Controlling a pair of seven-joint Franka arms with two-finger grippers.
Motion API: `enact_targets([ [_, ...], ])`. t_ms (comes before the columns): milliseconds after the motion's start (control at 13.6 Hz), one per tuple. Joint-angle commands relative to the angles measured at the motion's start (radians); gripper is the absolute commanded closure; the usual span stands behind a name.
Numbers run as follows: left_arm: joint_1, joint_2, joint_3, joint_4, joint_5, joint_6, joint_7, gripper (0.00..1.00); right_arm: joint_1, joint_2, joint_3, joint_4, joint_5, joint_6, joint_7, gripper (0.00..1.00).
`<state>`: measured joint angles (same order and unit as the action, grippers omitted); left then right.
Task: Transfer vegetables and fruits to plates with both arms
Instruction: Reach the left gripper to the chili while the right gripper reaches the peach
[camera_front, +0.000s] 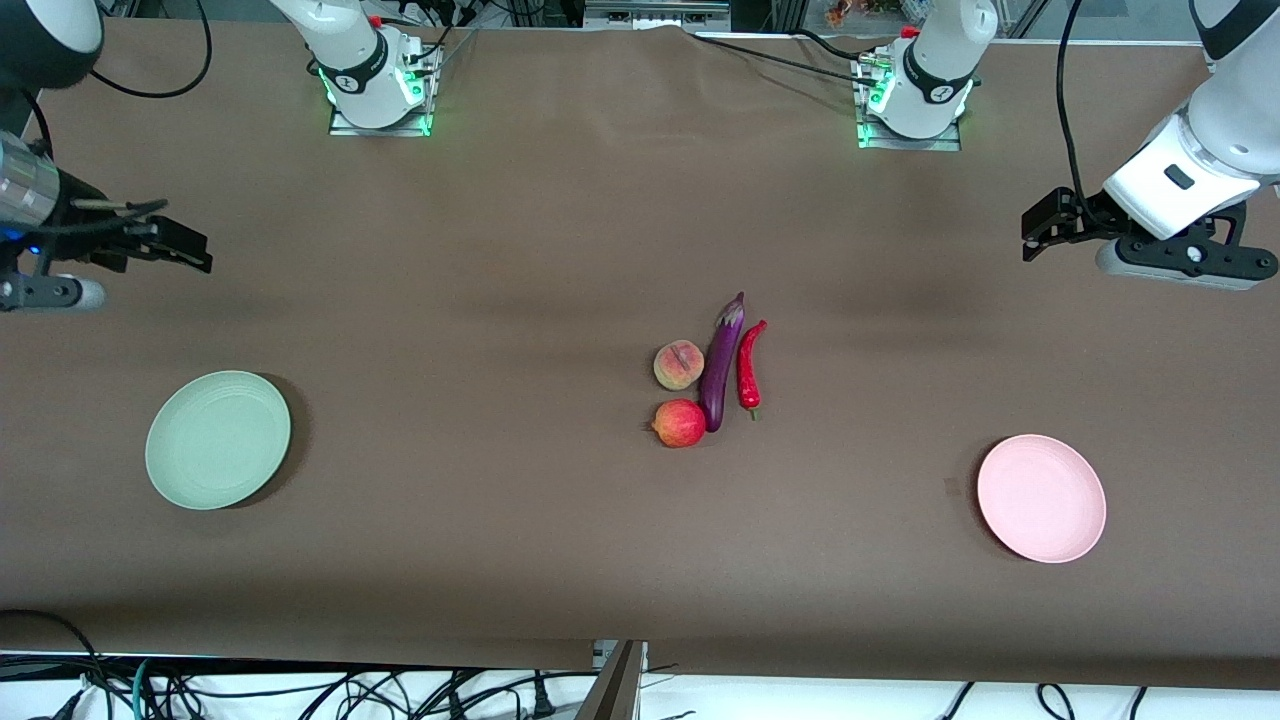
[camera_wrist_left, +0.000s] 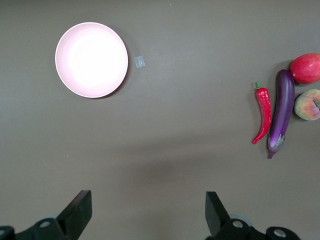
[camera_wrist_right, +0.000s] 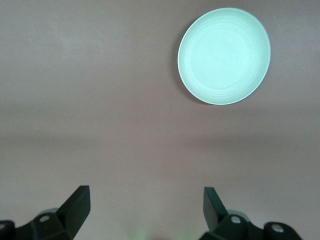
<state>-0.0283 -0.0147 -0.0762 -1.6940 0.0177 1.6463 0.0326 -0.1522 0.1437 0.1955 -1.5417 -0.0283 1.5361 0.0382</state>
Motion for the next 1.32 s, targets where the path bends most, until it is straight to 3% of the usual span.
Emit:
enact_targets([
  [0, -0.005, 0.038, -0.001, 0.037, 0.011, -0.017, 0.020, 0.00, -0.010, 0.054, 0.007, 0.025, 0.054, -0.001, 0.005, 0.00],
  [293, -0.097, 0.126, -0.008, 0.040, 0.010, -0.014, 0.003, 0.00, -0.001, 0.096, 0.010, 0.026, 0.087, 0.022, 0.003, 0.00],
  [440, -0.119, 0.195, -0.010, 0.056, 0.010, 0.061, -0.045, 0.00, 0.016, 0.132, 0.015, 0.026, 0.087, 0.057, 0.020, 0.00],
  [587, -0.140, 0.278, -0.008, 0.063, -0.080, 0.101, -0.112, 0.00, 0.066, 0.177, 0.015, 0.025, 0.088, 0.134, 0.047, 0.00],
  [807, -0.192, 0.415, -0.008, 0.062, -0.116, 0.283, -0.265, 0.00, 0.120, 0.217, 0.016, 0.026, 0.093, 0.194, 0.187, 0.00],
  [1100, -0.275, 0.560, -0.004, 0.060, -0.111, 0.470, -0.434, 0.00, 0.169, 0.299, 0.016, 0.025, 0.229, 0.301, 0.267, 0.00],
  [1247, -0.307, 0.617, -0.004, 0.059, -0.111, 0.582, -0.518, 0.00, 0.230, 0.338, 0.016, 0.023, 0.235, 0.378, 0.336, 0.00],
])
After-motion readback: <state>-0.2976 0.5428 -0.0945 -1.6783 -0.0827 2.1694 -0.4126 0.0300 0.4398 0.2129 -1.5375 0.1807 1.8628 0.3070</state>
